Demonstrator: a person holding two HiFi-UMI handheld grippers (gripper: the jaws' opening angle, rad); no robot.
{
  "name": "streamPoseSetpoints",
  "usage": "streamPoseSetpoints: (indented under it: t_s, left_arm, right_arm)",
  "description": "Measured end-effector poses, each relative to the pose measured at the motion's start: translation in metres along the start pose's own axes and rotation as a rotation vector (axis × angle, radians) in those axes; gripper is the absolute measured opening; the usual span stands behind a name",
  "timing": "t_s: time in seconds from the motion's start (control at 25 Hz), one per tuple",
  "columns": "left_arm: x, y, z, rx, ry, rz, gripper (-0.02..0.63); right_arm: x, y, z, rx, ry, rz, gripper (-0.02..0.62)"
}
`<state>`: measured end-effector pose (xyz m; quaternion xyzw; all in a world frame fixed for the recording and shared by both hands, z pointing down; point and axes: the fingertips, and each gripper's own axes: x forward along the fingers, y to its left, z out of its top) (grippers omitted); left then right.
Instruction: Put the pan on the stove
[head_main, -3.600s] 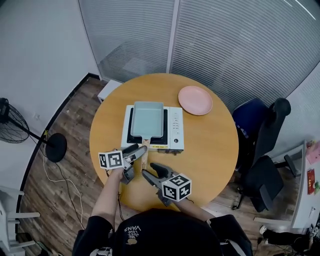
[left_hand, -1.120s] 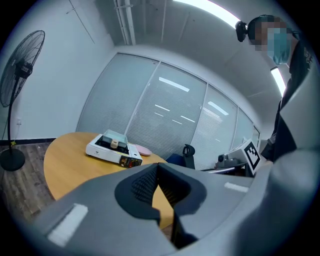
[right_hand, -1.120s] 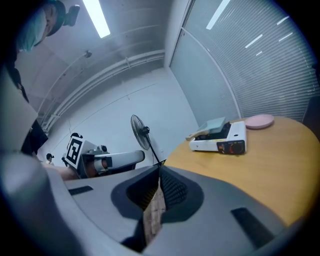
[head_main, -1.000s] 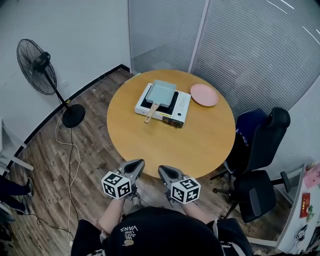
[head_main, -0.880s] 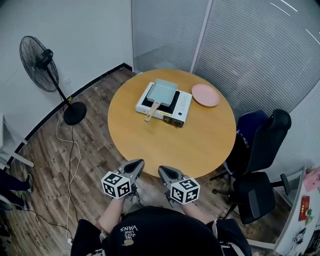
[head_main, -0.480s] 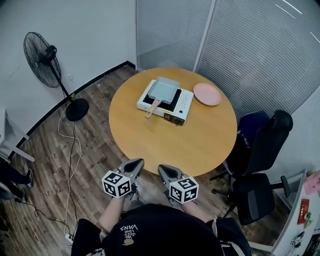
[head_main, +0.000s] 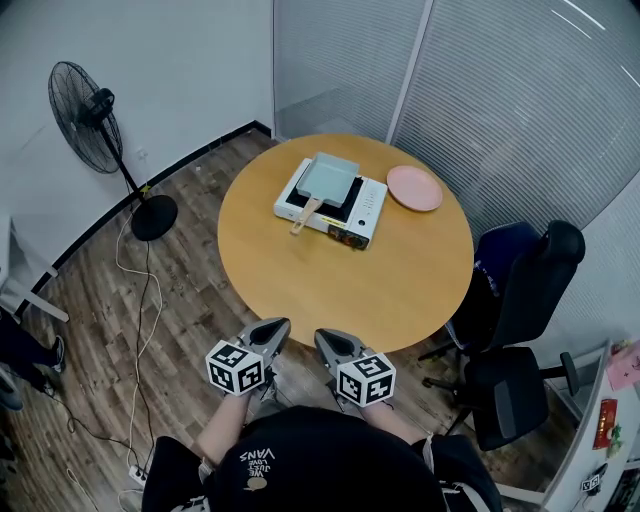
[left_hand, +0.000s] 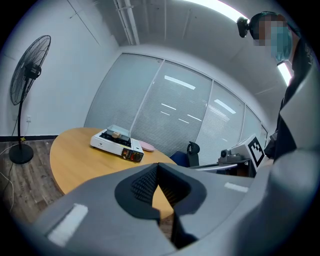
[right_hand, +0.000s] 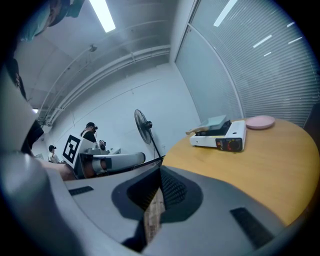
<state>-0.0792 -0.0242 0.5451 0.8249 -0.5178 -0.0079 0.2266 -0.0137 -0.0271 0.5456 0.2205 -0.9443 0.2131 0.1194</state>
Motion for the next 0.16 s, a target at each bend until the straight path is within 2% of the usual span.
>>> streamPoseSetpoints:
  t_s: [0.16]
  left_arm:
    - [0.0003, 0.0020, -0.0022, 0.006, 0.012, -0.001, 0.010]
  right_arm:
    - [0.0029, 0.0003, -0.0001, -0.003, 0.001, -0.002, 0.014]
